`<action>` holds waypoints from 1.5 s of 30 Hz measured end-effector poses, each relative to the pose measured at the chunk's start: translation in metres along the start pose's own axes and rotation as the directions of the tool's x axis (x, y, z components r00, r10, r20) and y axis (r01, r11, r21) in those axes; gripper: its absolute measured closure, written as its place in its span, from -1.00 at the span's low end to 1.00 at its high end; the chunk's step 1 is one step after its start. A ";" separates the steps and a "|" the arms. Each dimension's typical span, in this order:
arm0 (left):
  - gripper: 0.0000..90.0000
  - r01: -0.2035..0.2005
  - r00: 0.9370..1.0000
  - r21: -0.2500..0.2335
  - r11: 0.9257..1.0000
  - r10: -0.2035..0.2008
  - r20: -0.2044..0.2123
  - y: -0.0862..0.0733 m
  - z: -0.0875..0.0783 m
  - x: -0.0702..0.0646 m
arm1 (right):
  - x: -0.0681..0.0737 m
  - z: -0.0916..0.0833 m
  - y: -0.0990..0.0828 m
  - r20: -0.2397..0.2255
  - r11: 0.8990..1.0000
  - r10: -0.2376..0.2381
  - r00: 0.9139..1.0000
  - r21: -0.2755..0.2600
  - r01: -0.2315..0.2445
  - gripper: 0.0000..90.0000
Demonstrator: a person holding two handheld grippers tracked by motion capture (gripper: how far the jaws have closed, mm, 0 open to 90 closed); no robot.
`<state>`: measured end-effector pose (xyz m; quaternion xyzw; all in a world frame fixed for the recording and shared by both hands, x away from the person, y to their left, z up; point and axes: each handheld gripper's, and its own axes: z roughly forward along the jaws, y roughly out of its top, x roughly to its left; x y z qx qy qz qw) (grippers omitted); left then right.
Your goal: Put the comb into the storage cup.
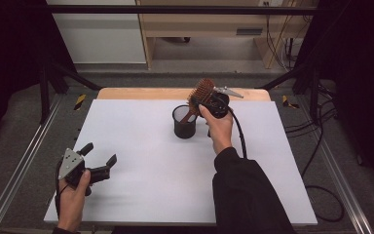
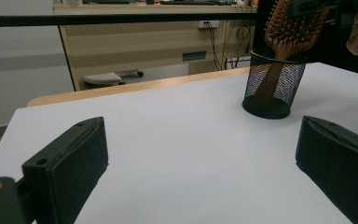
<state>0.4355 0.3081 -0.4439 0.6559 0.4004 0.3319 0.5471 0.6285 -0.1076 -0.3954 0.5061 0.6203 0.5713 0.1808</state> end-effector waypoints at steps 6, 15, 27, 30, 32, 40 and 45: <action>-0.94 -0.001 1.000 0.000 1.000 0.001 0.001 0.000 0.000 0.000 | 0.000 0.000 0.000 0.000 1.000 -0.001 1.000 0.001 0.001 -0.09; -0.95 -0.004 1.000 0.007 1.000 0.003 0.002 0.000 0.000 0.000 | 0.001 0.001 -0.001 0.000 1.000 -0.003 1.000 0.002 0.003 -0.11; -0.95 -0.005 1.000 0.009 1.000 0.005 0.003 0.000 0.000 0.000 | 0.001 0.001 -0.001 0.004 1.000 -0.006 1.000 0.007 0.006 -0.14; -0.95 -0.004 1.000 0.009 1.000 0.004 0.004 0.000 0.000 0.000 | 0.001 0.001 -0.001 0.007 1.000 -0.008 1.000 0.008 0.008 -0.15; -0.95 -0.005 1.000 0.010 1.000 0.005 0.004 0.000 0.000 0.000 | 0.001 0.001 -0.001 0.008 1.000 -0.011 1.000 0.009 0.010 -0.16; -0.95 -0.006 1.000 0.010 1.000 0.006 0.006 0.000 0.000 0.000 | 0.001 0.001 -0.002 0.011 1.000 -0.019 1.000 0.016 0.018 -0.18; -0.95 -0.007 1.000 0.010 1.000 0.007 0.007 0.000 0.000 0.000 | 0.002 0.002 -0.002 0.012 1.000 -0.019 1.000 0.019 0.019 -0.22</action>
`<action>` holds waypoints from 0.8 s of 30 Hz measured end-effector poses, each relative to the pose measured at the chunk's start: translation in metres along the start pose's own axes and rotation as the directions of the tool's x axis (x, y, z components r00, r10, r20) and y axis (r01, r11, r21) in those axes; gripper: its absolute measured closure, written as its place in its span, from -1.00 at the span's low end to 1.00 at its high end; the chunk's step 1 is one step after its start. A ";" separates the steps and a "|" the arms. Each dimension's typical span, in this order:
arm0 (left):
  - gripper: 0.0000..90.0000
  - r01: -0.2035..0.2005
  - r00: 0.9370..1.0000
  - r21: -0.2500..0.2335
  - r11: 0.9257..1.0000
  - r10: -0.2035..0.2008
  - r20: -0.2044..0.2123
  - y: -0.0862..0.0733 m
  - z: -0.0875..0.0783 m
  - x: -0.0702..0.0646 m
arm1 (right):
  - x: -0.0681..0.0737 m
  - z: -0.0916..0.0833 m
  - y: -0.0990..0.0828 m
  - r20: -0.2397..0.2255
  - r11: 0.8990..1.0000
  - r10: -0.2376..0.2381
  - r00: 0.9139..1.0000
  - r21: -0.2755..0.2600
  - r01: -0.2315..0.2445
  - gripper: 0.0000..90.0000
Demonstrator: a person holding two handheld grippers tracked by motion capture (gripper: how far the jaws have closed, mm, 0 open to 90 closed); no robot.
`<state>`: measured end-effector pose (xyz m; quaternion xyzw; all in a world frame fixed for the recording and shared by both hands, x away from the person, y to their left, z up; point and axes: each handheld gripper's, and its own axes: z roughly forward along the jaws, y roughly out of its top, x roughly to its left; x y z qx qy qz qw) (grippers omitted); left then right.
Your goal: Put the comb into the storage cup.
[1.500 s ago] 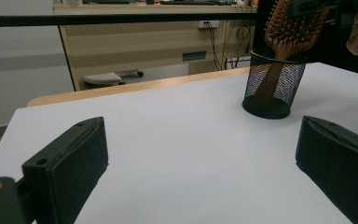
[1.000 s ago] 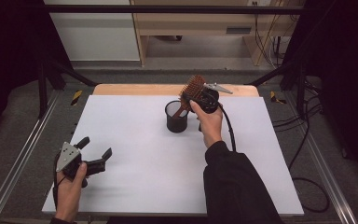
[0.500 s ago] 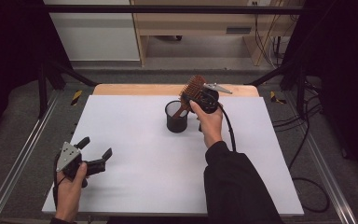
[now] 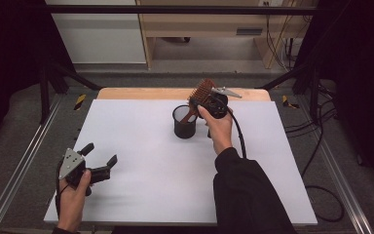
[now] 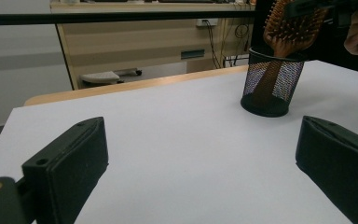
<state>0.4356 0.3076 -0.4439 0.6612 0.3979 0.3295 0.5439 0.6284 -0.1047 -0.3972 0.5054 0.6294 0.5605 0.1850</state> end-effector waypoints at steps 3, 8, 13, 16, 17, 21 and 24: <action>-0.95 0.000 1.000 0.000 1.000 0.000 0.000 0.000 0.000 0.000 | 0.001 0.001 0.000 -0.002 1.000 -0.003 1.000 0.005 0.003 -0.24; -0.95 0.001 1.000 0.000 1.000 -0.001 0.000 0.000 0.000 0.000 | 0.002 0.002 -0.001 -0.002 1.000 -0.005 1.000 0.006 0.005 -0.27; -0.95 0.001 1.000 -0.001 1.000 -0.001 0.001 0.000 0.000 0.000 | 0.002 0.002 -0.001 0.000 1.000 -0.007 1.000 0.008 0.007 -0.31; -0.95 0.002 1.000 -0.002 1.000 -0.002 0.001 0.000 0.000 0.000 | 0.002 0.002 -0.001 0.006 1.000 -0.013 1.000 0.008 0.013 -0.32; -0.95 0.001 1.000 -0.002 1.000 -0.001 0.001 0.000 0.000 0.000 | 0.002 0.001 -0.001 0.010 1.000 -0.013 1.000 0.008 0.013 -0.34; -0.95 0.000 1.000 -0.002 1.000 0.000 0.002 0.000 0.000 0.000 | 0.001 0.001 -0.001 0.011 1.000 -0.012 1.000 0.010 0.012 -0.41; -0.94 0.001 1.000 -0.002 1.000 -0.001 0.002 0.000 0.000 0.000 | 0.001 0.001 -0.001 0.011 1.000 -0.010 1.000 0.010 0.010 -0.46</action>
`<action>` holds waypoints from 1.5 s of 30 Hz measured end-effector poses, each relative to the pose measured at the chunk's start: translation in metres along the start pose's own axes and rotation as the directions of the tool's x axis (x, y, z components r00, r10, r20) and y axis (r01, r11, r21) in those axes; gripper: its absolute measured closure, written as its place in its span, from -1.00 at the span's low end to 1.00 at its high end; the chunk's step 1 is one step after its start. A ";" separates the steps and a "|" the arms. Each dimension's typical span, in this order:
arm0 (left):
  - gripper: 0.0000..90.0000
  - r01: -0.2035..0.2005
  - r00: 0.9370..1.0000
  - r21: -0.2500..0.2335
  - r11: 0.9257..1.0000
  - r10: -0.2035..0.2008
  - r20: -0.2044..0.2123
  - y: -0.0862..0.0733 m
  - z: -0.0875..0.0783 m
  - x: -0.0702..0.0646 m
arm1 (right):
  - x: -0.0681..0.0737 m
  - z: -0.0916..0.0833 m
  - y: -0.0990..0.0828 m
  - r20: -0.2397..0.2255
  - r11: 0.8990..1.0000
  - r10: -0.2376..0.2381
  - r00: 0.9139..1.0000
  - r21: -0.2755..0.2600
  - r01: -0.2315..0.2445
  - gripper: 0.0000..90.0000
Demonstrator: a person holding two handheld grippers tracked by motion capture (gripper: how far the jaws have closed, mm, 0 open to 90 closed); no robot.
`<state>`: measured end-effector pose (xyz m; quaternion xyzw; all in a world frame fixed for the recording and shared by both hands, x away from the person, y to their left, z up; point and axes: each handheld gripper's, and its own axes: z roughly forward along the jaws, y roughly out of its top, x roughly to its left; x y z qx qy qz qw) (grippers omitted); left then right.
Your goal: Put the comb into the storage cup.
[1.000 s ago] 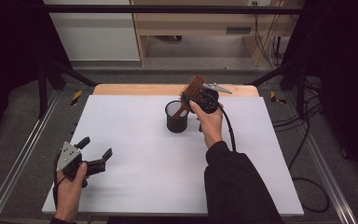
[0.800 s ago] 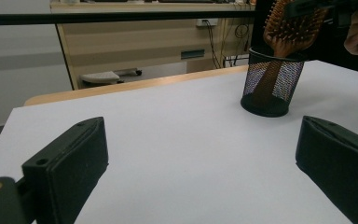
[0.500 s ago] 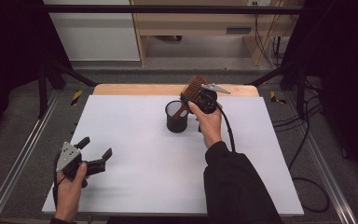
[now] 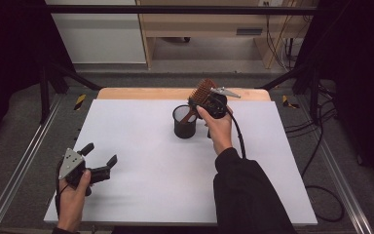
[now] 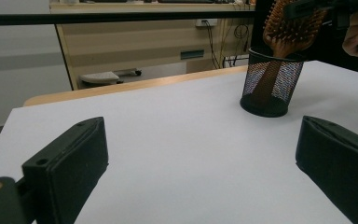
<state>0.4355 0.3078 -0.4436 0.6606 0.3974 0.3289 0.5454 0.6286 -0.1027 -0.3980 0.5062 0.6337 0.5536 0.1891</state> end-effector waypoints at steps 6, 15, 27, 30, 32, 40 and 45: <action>-0.95 0.000 1.000 0.000 1.000 0.000 0.000 0.000 0.000 0.000 | 0.001 0.000 0.000 0.010 1.000 -0.002 1.000 0.004 0.002 -0.61; -0.94 0.000 1.000 0.000 1.000 0.000 0.000 0.000 0.000 0.000 | 0.001 0.000 0.000 0.027 1.000 0.004 1.000 0.003 -0.004 -0.75; -0.95 -0.002 1.000 0.001 1.000 0.002 0.001 0.000 0.000 0.000 | 0.001 -0.004 0.001 0.030 1.000 0.000 1.000 0.018 -0.001 -0.85; -0.94 -0.001 1.000 0.000 1.000 0.001 0.001 0.000 0.000 0.000 | 0.002 -0.006 0.002 0.031 1.000 -0.004 1.000 0.018 0.004 -0.85; -0.95 -0.001 1.000 0.000 1.000 0.001 0.000 0.000 0.000 0.000 | 0.002 -0.007 0.003 0.031 1.000 -0.007 0.999 0.017 0.007 -0.85; -0.95 -0.005 1.000 0.002 1.000 0.005 0.002 0.000 0.000 -0.001 | 0.002 -0.018 0.004 0.025 1.000 -0.015 1.000 0.015 0.015 -0.85; -0.95 -0.004 1.000 0.002 1.000 0.004 0.000 0.000 0.000 0.000 | -0.001 -0.022 0.004 0.024 1.000 -0.010 1.000 0.009 0.010 -0.85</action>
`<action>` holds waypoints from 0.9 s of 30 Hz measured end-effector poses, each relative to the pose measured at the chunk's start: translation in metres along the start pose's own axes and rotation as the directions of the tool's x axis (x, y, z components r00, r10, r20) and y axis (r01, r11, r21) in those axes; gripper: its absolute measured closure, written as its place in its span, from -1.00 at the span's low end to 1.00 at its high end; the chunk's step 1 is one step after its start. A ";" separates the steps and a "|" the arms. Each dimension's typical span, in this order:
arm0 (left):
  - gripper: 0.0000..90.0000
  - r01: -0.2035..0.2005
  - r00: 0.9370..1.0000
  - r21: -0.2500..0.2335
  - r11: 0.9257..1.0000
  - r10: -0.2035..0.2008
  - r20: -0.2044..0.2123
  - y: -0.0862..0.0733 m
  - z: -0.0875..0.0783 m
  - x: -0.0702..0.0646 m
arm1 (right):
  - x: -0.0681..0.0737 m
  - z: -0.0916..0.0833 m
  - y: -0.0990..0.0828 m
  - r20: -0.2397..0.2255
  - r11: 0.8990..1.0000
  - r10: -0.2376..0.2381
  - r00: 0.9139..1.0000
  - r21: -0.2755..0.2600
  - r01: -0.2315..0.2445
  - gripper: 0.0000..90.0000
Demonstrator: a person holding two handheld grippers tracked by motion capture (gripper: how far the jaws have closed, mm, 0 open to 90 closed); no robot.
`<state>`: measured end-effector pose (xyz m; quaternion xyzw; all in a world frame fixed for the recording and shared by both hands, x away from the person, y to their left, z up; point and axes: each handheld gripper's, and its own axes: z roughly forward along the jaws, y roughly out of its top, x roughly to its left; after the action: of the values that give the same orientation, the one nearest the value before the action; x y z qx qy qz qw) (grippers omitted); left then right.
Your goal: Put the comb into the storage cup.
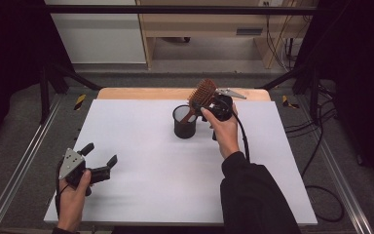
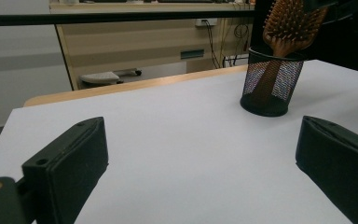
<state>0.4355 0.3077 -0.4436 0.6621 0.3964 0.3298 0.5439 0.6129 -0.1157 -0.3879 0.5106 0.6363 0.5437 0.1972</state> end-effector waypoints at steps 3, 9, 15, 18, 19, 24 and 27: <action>-0.95 0.000 1.000 0.001 1.000 0.000 0.000 0.000 0.000 0.000 | 0.000 -0.003 0.000 -0.004 1.000 -0.003 1.000 -0.004 0.003 -0.85; -0.95 0.001 1.000 0.000 1.000 -0.001 0.000 0.000 0.000 0.000 | -0.002 -0.009 0.001 0.000 1.000 -0.018 1.000 -0.008 0.018 -0.85; -0.95 0.000 1.000 0.000 1.000 0.000 0.000 0.000 0.000 0.000 | -0.006 -0.020 0.000 0.005 0.999 -0.043 0.999 -0.011 0.043 -0.85; -0.95 0.000 1.000 0.001 1.000 0.000 -0.001 0.000 0.000 0.000 | -0.008 -0.028 0.000 0.002 0.999 -0.044 0.999 -0.017 0.044 -0.85; -0.95 0.000 1.000 0.001 1.000 0.000 -0.001 0.000 0.000 0.000 | -0.009 -0.030 0.000 0.003 0.999 -0.044 0.999 -0.022 0.044 -0.85; -0.95 0.000 1.000 0.002 1.000 0.000 -0.003 0.000 0.000 0.000 | -0.013 -0.046 0.000 0.003 0.998 -0.052 0.999 -0.036 0.052 -0.85; -0.95 0.003 1.000 0.001 1.000 -0.003 -0.005 0.000 0.000 0.000 | -0.016 -0.055 0.000 0.006 0.997 -0.056 0.998 -0.047 0.057 -0.84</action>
<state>0.4350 0.3078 -0.4440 0.6609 0.3988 0.3305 0.5432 0.5750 -0.1563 -0.3750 0.4888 0.6370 0.5515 0.2259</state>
